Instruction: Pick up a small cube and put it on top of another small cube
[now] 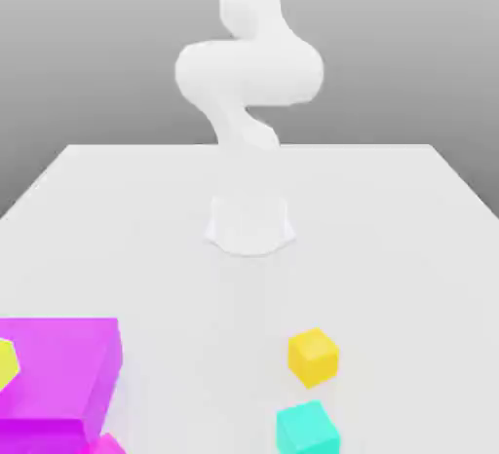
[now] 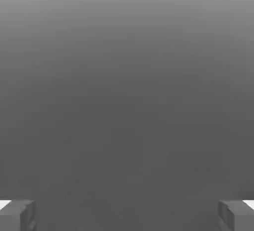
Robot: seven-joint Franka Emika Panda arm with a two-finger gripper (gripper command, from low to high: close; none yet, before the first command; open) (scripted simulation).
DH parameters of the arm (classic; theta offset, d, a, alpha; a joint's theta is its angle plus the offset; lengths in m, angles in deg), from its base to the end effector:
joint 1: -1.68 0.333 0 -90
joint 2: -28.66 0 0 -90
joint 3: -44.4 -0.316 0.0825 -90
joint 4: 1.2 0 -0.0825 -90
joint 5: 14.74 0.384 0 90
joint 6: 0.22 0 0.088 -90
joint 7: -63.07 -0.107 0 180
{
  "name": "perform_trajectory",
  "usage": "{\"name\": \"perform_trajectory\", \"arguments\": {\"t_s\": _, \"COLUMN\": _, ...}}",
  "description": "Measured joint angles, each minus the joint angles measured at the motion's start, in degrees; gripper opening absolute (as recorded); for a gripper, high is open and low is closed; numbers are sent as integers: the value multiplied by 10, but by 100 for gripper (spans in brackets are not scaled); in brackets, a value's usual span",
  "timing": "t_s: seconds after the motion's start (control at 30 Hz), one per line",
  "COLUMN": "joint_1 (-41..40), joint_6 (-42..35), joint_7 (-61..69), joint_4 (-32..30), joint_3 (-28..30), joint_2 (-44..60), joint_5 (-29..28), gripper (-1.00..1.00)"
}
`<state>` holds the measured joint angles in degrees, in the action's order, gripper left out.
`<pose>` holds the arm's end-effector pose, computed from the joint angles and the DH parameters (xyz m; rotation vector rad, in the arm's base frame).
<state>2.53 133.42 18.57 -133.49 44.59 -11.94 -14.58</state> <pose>0.3802 0.0040 0.6770 -2.5025 1.0087 -0.9524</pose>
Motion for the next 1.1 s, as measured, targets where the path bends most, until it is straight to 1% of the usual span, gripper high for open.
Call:
{"name": "perform_trajectory", "arguments": {"t_s": 0.57, "joint_1": 44, "joint_6": 127, "joint_7": 91, "joint_4": -35, "joint_3": -3, "joint_2": 357, "joint_5": 11, "gripper": 0}}
{"name": "perform_trajectory", "arguments": {"t_s": 0.87, "joint_1": 57, "joint_6": 193, "joint_7": 124, "joint_4": -54, "joint_3": -10, "joint_2": 543, "joint_5": -4, "gripper": 0}}
{"name": "perform_trajectory", "arguments": {"t_s": 1.03, "joint_1": 60, "joint_6": 268, "joint_7": 125, "joint_4": -40, "joint_3": -9, "joint_2": 647, "joint_5": -10, "gripper": 0}}
{"name": "perform_trajectory", "arguments": {"t_s": 1.07, "joint_1": 60, "joint_6": 279, "joint_7": 124, "joint_4": -38, "joint_3": -8, "joint_2": 660, "joint_5": -10, "gripper": -100}}
{"name": "perform_trajectory", "arguments": {"t_s": 1.1, "joint_1": 60, "joint_6": 279, "joint_7": 124, "joint_4": -38, "joint_3": -8, "joint_2": 660, "joint_5": -10, "gripper": -100}}
